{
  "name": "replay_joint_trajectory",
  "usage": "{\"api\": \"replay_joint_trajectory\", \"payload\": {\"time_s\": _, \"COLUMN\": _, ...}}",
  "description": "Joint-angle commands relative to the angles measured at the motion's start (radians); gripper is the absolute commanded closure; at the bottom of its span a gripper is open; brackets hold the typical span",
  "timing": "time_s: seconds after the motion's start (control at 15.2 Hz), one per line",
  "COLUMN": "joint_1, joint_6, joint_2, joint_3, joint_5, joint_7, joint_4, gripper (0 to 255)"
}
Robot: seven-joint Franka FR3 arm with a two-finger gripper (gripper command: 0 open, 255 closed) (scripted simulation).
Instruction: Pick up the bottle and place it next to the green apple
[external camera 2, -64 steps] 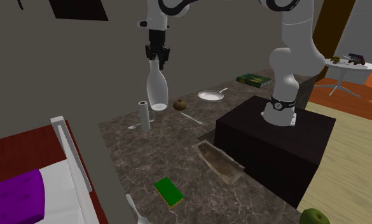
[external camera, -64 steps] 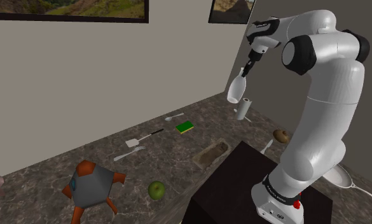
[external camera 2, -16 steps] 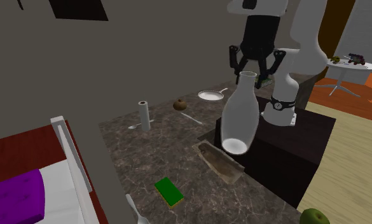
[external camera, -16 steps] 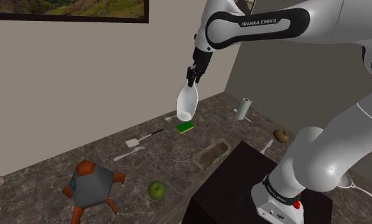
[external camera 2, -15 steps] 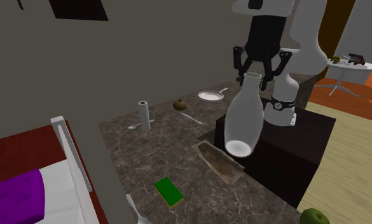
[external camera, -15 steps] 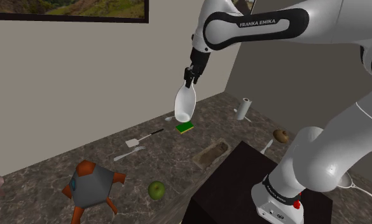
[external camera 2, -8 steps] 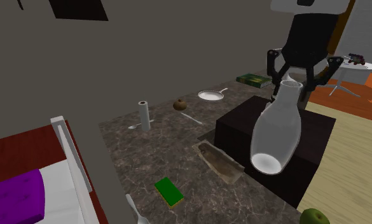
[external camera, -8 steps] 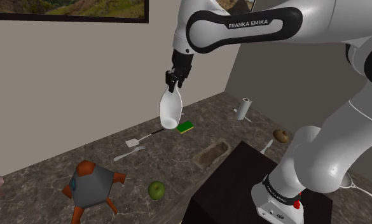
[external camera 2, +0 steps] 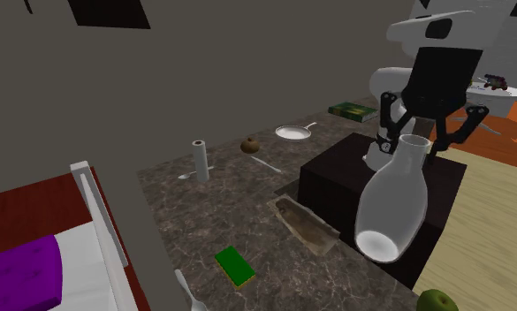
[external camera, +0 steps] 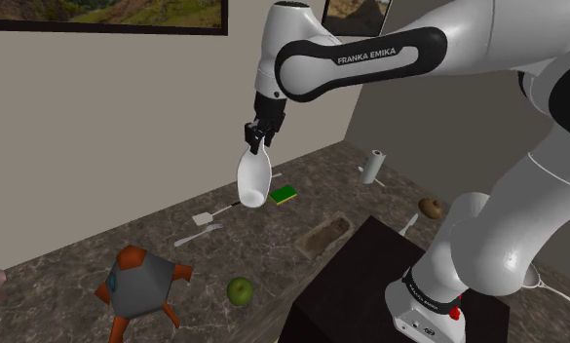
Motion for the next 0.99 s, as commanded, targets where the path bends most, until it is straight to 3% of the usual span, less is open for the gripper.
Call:
{"api": "replay_joint_trajectory", "payload": {"time_s": 0.0, "joint_1": 0.000, "joint_6": 0.026, "joint_2": 0.003, "joint_3": 0.000, "joint_5": -0.001, "joint_7": 0.001, "joint_4": -0.022, "gripper": 255}}
{"api": "replay_joint_trajectory", "payload": {"time_s": 0.92, "joint_1": -0.001, "joint_6": 0.211, "joint_2": 0.069, "joint_3": 0.000, "joint_5": -0.007, "joint_7": 0.009, "joint_4": -0.140, "gripper": 255}}
